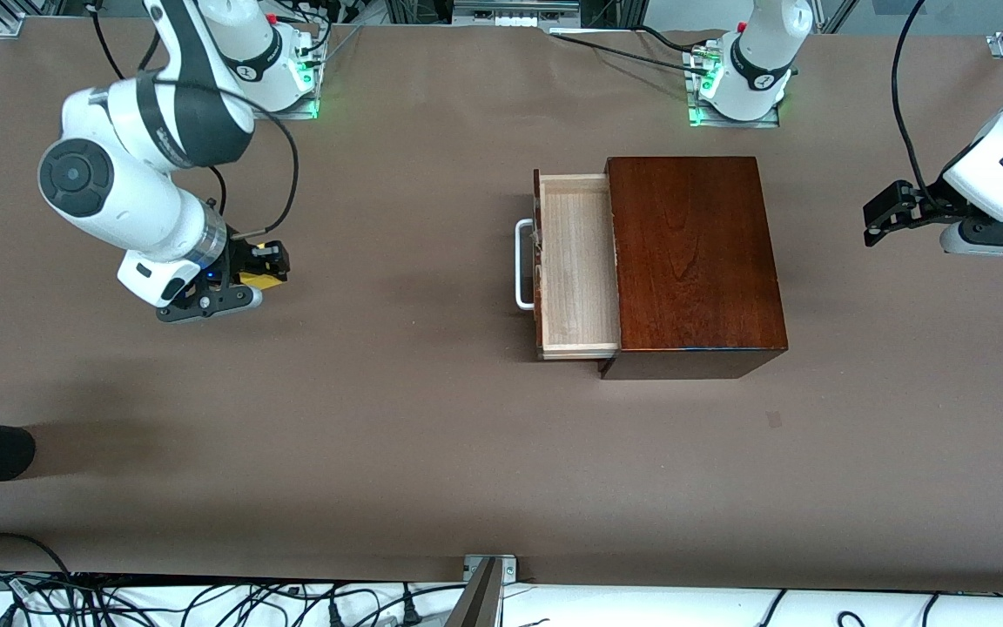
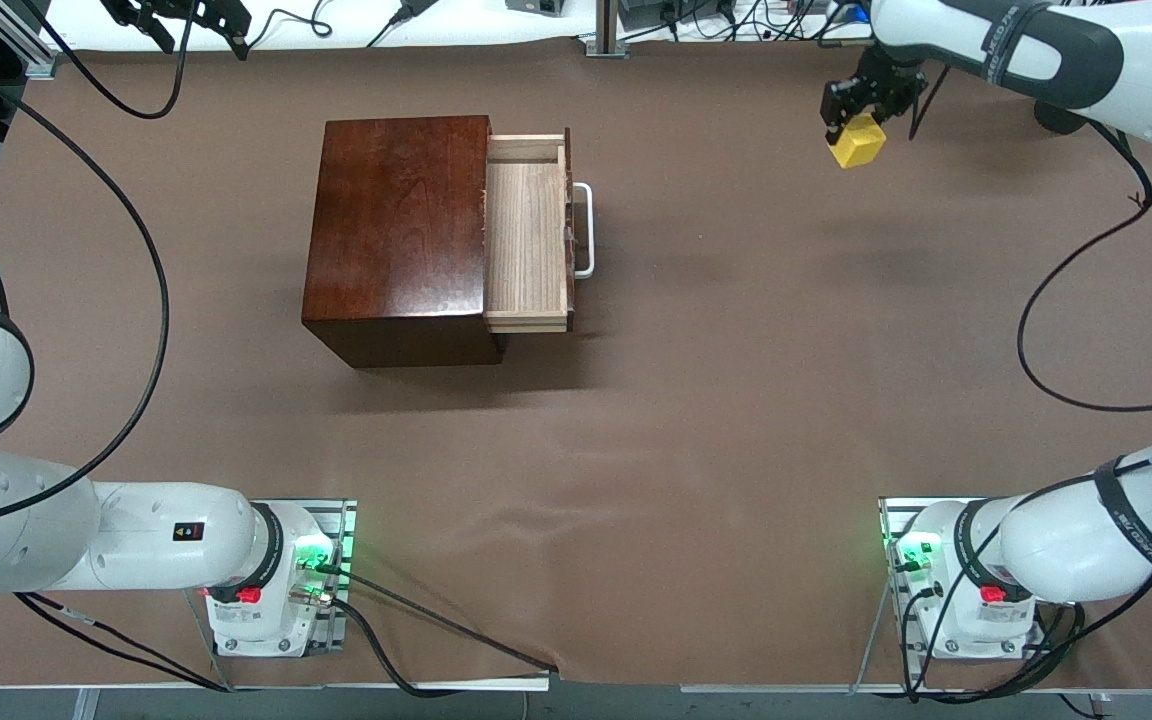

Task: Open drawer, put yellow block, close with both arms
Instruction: 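Carry the yellow cube with the right gripper over the open drawer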

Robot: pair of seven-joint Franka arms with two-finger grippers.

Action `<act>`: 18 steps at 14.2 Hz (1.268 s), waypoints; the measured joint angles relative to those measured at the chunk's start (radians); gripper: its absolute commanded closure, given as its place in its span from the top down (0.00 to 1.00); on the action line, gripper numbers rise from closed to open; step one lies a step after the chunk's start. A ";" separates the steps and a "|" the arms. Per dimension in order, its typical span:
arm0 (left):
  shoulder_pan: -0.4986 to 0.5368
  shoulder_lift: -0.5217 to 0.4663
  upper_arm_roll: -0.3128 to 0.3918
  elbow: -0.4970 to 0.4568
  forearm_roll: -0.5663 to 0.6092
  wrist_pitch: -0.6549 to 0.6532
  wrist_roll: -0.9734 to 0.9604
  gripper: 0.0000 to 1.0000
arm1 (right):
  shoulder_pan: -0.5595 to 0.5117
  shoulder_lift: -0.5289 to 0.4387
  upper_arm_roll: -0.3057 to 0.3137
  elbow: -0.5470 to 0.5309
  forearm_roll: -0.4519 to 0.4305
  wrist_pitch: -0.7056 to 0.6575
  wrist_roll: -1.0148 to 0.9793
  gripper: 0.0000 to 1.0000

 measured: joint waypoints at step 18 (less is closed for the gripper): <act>0.008 0.010 -0.002 0.001 0.000 0.000 0.000 1.00 | 0.575 0.310 0.009 0.463 -0.141 -0.045 -0.258 0.00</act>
